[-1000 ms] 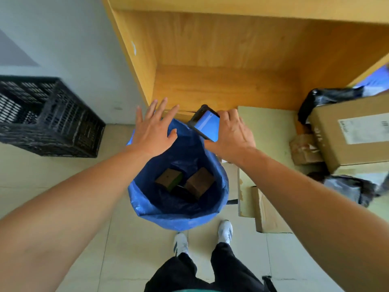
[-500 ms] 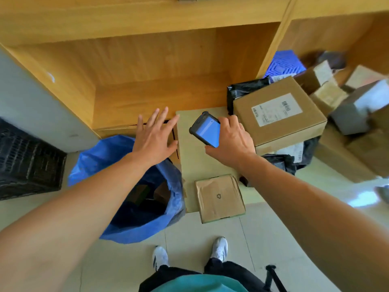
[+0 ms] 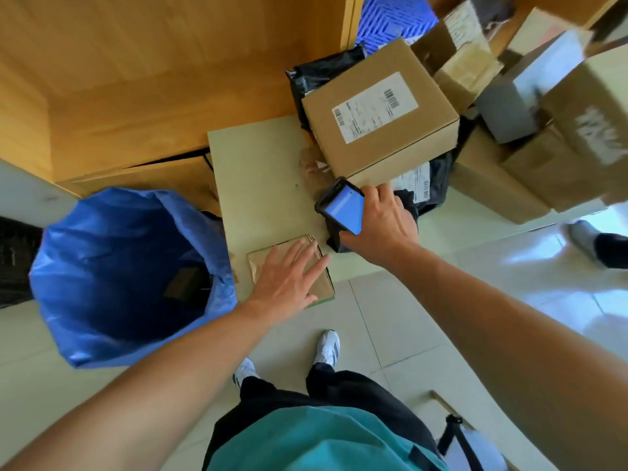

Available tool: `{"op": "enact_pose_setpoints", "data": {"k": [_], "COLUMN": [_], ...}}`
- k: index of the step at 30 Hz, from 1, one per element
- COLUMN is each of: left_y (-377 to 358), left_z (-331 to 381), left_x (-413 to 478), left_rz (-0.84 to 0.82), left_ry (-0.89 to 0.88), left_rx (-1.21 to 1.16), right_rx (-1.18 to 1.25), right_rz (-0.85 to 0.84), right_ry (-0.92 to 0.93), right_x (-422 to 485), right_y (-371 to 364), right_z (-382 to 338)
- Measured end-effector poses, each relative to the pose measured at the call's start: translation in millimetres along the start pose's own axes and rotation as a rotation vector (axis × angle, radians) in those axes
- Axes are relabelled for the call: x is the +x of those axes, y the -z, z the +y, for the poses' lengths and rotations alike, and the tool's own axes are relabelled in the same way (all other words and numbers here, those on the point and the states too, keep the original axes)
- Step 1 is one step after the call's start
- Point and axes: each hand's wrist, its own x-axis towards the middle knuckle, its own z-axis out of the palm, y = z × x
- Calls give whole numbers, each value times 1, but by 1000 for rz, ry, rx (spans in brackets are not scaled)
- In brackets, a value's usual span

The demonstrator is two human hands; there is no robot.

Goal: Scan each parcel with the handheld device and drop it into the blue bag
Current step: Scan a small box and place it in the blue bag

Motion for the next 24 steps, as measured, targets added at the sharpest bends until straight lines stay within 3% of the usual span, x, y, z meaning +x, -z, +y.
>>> {"op": "enact_pose_setpoints", "data": {"k": [10, 21, 24], "left_y": [-21, -43, -40], "left_z": [39, 23, 20], "left_x": [-10, -12, -11], "left_rz": [-231, -87, -137], "left_ry": [-25, -234, -217], "left_rx": [86, 185, 188], "right_rx": [47, 99, 98], "right_rz": [-50, -97, -91], "right_ry": [-32, -105, -117], "right_x": [-33, -64, -67], "right_y": [-33, -57, -61], "right_z": [12, 46, 49]}}
